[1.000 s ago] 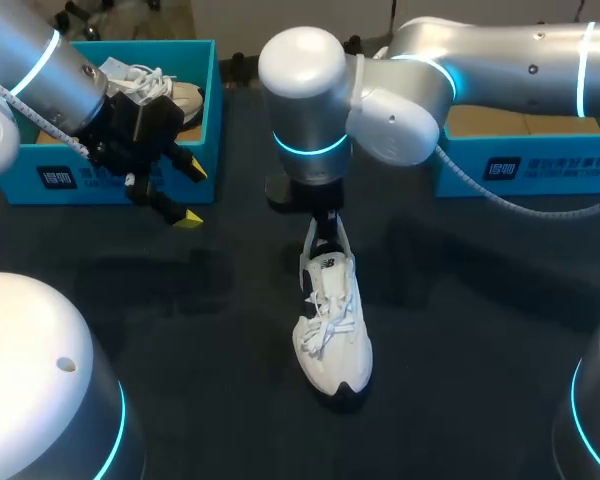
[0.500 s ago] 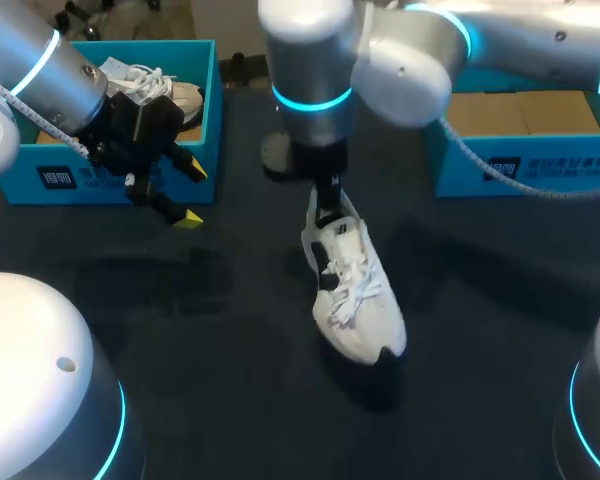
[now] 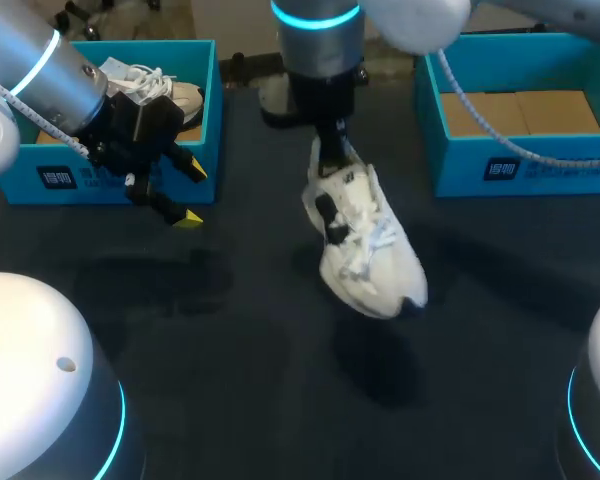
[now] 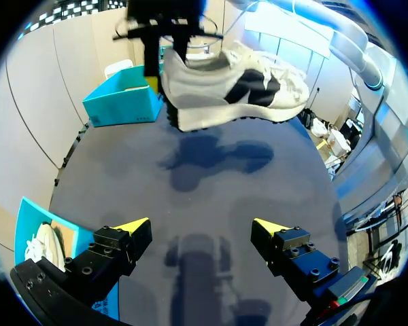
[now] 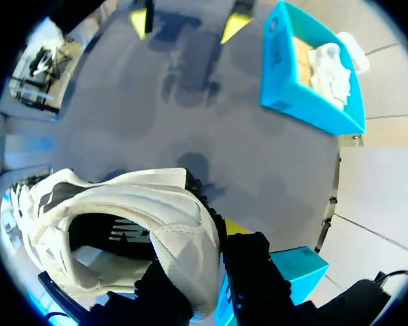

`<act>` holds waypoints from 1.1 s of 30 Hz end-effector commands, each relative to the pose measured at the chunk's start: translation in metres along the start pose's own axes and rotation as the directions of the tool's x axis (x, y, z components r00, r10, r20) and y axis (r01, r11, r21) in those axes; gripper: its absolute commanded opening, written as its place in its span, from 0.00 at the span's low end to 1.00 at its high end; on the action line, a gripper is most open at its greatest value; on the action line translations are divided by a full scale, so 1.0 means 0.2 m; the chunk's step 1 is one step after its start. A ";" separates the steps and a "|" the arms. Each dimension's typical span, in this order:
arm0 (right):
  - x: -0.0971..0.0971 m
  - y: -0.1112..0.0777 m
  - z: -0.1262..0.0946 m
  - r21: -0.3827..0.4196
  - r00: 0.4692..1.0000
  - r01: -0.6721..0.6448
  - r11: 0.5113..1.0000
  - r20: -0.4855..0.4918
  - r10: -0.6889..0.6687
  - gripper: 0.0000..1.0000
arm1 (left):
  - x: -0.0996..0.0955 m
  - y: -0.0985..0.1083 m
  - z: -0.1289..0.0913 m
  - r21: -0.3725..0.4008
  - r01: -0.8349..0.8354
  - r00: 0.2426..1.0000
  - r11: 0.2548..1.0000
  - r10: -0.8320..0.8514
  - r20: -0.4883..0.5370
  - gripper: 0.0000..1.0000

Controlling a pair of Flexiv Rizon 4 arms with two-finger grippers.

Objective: Take the shoe out of the shoebox, open the shoe tongue, remove and reinsert the insole, then place the shoe into the shoebox

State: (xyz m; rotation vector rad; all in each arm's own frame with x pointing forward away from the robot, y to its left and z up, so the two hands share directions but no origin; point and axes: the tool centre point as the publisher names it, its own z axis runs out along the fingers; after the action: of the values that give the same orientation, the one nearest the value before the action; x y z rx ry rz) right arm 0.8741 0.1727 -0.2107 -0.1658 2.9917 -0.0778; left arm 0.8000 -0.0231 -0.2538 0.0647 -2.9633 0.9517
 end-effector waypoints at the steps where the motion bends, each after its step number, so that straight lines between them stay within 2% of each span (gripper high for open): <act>1: -0.02 -0.07 -0.15 -0.023 0.999 -0.032 0.999 0.006 0.033 0.00 | 0.00 0.00 0.00 -0.003 0.000 1.000 1.000 0.000 0.001 1.00; 8: -0.11 -0.13 -0.27 0.023 0.994 -0.102 0.995 0.035 0.101 0.00 | 0.00 0.00 0.00 -0.003 0.000 1.000 1.000 0.000 0.001 1.00; 13: -0.15 -0.16 -0.33 0.017 0.983 -0.157 0.988 0.102 0.154 0.00 | 0.00 0.00 0.00 -0.003 0.000 1.000 1.000 0.000 0.001 1.00; 33: -0.15 -0.16 -0.33 0.017 0.983 -0.157 0.988 0.102 0.154 0.00 | 0.00 0.00 0.00 -0.003 0.000 1.000 1.000 0.000 0.001 1.00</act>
State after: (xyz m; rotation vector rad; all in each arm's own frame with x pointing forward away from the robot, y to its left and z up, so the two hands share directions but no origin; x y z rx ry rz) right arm 0.8987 0.1482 -0.1402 0.0654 2.8897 -0.0897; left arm 0.8000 -0.0231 -0.2537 0.0647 -2.9633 0.9517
